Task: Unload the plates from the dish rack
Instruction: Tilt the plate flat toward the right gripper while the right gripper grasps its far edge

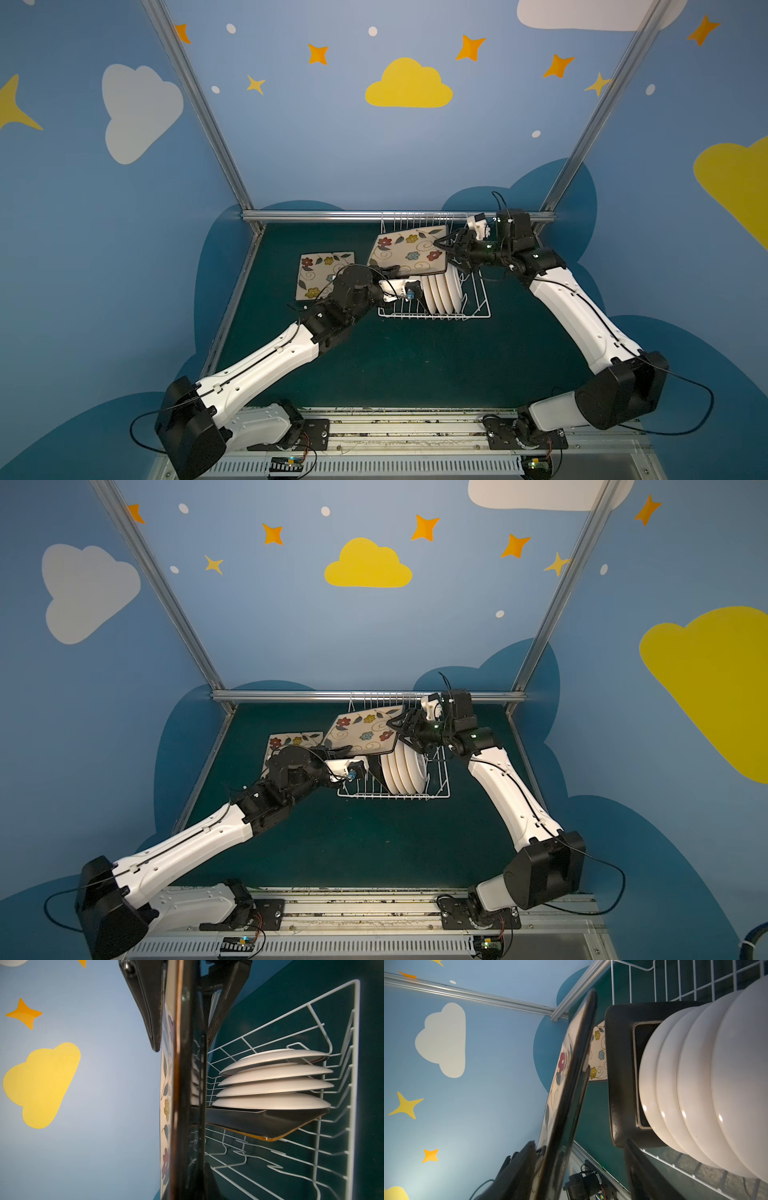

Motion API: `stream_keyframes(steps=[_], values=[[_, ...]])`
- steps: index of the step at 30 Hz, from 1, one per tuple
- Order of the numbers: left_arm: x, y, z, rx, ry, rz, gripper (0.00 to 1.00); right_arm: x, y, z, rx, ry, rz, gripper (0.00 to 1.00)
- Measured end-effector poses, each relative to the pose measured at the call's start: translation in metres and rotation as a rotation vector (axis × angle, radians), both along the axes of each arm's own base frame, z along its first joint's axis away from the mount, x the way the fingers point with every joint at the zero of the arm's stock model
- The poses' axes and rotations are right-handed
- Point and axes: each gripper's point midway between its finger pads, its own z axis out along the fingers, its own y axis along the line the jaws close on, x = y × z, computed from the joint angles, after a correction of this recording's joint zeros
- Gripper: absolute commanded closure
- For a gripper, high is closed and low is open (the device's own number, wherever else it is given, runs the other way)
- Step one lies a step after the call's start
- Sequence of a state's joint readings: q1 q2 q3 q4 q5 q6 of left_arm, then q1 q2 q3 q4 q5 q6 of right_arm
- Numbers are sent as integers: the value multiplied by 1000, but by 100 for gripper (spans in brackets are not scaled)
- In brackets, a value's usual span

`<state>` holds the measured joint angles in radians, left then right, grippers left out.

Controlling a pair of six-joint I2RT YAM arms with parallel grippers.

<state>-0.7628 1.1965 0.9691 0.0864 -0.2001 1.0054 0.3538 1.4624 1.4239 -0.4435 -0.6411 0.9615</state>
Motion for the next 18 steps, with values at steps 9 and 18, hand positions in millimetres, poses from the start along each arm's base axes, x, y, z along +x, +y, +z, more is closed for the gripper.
stream_keyframes(steps=[9,18], values=[[-2,-3,-1,24,-27,-16,97,-10,13,1,25,28,40,44],[-1,-3,0,24,-36,-13,97,-17,21,2,36,36,70,65]])
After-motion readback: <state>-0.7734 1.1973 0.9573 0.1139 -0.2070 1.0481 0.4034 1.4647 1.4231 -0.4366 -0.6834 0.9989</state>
